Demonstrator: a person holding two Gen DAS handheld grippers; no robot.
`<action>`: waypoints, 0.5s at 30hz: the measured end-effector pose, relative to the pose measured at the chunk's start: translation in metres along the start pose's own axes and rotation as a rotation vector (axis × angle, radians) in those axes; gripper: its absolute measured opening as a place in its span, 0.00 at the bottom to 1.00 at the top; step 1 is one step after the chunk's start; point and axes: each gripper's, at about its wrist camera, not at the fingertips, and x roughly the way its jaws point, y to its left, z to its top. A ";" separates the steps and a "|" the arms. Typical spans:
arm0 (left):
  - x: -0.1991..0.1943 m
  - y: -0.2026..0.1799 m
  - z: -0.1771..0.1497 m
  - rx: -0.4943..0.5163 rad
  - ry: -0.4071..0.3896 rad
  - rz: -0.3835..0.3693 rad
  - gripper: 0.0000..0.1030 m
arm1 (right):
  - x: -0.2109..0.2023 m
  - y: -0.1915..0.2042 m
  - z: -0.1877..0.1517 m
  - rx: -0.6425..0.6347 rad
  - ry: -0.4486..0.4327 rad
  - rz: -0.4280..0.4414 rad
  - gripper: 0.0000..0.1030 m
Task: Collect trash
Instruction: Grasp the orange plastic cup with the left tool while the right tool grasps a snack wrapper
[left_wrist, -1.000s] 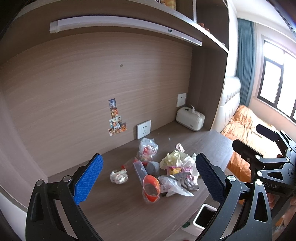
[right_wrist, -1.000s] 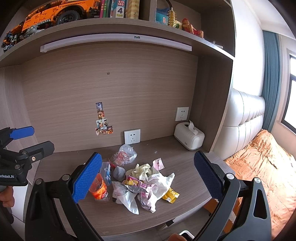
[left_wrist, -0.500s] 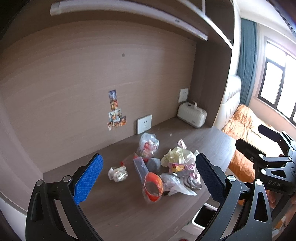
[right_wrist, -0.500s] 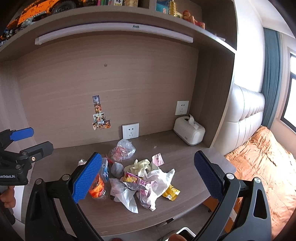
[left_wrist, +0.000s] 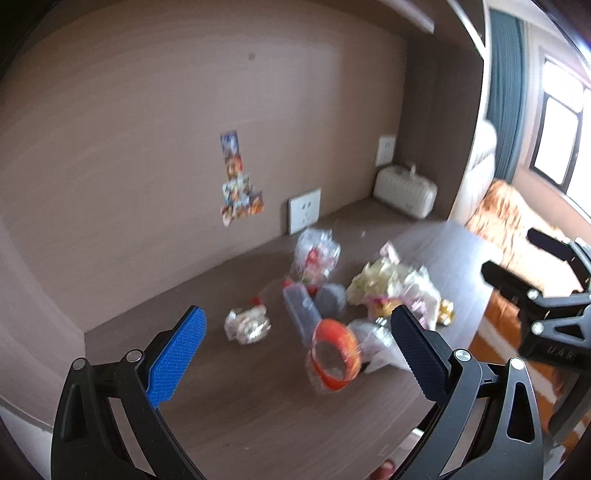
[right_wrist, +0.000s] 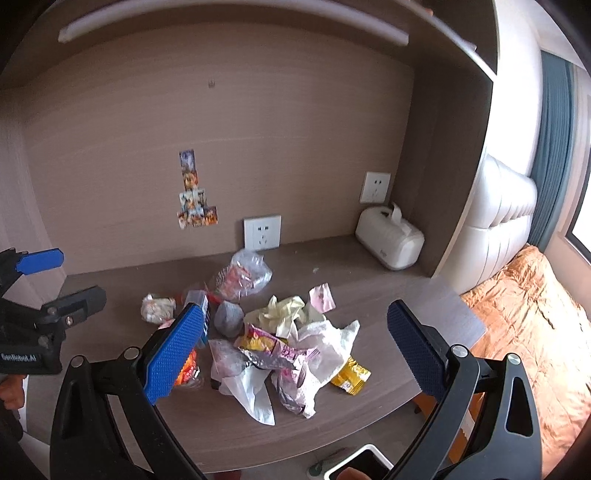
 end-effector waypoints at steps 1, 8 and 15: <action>0.008 0.002 -0.002 -0.004 0.024 -0.005 0.95 | 0.005 0.001 -0.001 -0.002 0.012 0.001 0.96; 0.062 0.018 -0.012 -0.061 0.151 -0.044 0.91 | 0.039 0.009 -0.011 -0.005 0.068 -0.001 0.96; 0.113 0.014 -0.032 -0.059 0.263 -0.081 0.75 | 0.084 0.014 -0.033 -0.030 0.122 -0.001 0.96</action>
